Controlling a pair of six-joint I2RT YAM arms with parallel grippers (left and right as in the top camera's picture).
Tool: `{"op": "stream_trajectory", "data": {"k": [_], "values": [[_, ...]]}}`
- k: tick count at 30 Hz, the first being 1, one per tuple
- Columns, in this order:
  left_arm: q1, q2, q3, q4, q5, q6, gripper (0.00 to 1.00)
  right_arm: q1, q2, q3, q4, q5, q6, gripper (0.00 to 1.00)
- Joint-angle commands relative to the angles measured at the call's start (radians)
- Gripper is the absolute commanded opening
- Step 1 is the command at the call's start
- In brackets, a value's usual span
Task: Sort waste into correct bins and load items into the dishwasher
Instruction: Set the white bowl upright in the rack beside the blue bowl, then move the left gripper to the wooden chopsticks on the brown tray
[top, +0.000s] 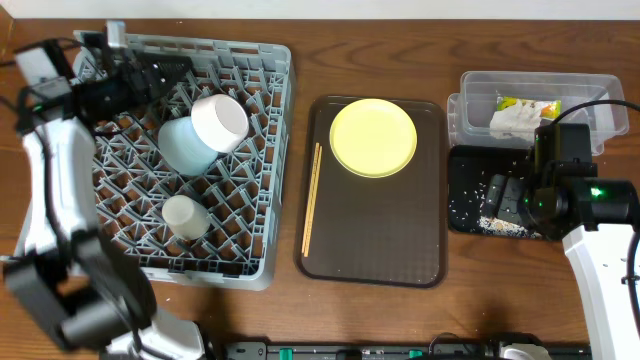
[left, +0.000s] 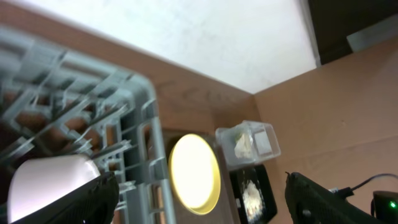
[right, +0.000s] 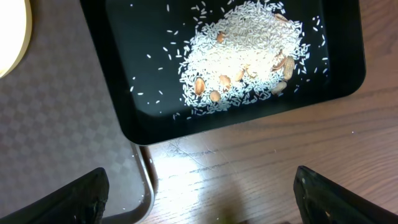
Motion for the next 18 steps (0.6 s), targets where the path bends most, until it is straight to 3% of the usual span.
{"op": "stream_trajectory", "data": {"k": [1,8,12,18], "values": [[-0.029,-0.13,0.004,-0.084,-0.153,0.014,0.88,-0.015,-0.003,0.016,0.002,0.013,-0.004,0.93],[-0.228,-0.297,0.004,-0.438,-0.688,0.02,0.91,-0.015,-0.003,0.016,0.004,0.013,-0.004,0.94],[-0.4,-0.314,0.004,-0.576,-0.839,-0.014,0.94,-0.015,-0.003,0.016,0.004,0.013,-0.004,0.94],[-0.669,-0.301,-0.01,-0.642,-1.059,-0.154,0.95,-0.015,-0.003,0.016,0.003,0.013,-0.004,0.94]]}}
